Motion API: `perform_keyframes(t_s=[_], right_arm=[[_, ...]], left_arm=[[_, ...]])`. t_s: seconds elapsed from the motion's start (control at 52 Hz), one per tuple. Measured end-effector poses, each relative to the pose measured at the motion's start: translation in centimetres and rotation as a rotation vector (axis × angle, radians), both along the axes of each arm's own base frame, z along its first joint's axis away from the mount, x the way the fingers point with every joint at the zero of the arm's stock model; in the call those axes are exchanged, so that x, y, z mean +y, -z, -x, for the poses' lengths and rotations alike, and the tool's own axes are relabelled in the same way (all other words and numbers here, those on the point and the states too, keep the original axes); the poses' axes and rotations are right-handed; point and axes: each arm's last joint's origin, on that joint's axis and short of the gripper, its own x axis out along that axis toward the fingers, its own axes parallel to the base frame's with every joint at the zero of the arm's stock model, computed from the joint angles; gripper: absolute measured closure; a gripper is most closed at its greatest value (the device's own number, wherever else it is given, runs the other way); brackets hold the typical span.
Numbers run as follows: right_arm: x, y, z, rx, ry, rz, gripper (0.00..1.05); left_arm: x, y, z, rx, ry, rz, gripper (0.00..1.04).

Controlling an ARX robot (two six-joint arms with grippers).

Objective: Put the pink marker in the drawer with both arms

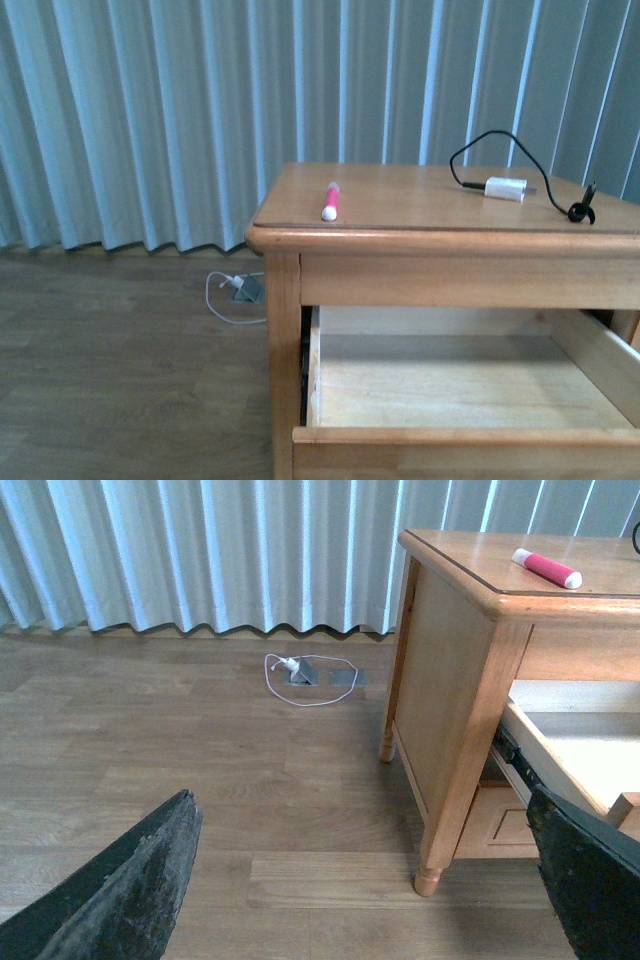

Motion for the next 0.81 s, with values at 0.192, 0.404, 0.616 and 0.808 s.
perform_keyframes(t_s=[0.192,0.404,0.616,0.808], right_arm=[[-1.7,-3.3,3.6,-0.1,0.018,0.01,0.08],[-2.4,-3.1,4.2,-0.111,0.071,0.009,0.08],[-2.4,-3.1,4.2,-0.112,0.071,0.008,0.08],[-2.4,-3.1,4.2,-0.112,0.071,0.008,0.08]], left_arm=[[0.0,0.0,0.0,0.0,0.0,0.0,0.06],[0.0,0.0,0.0,0.0,0.0,0.0,0.06],[0.0,0.0,0.0,0.0,0.0,0.0,0.06],[-0.2,0.3,-0.1,0.037,0.076,0.046,0.06]])
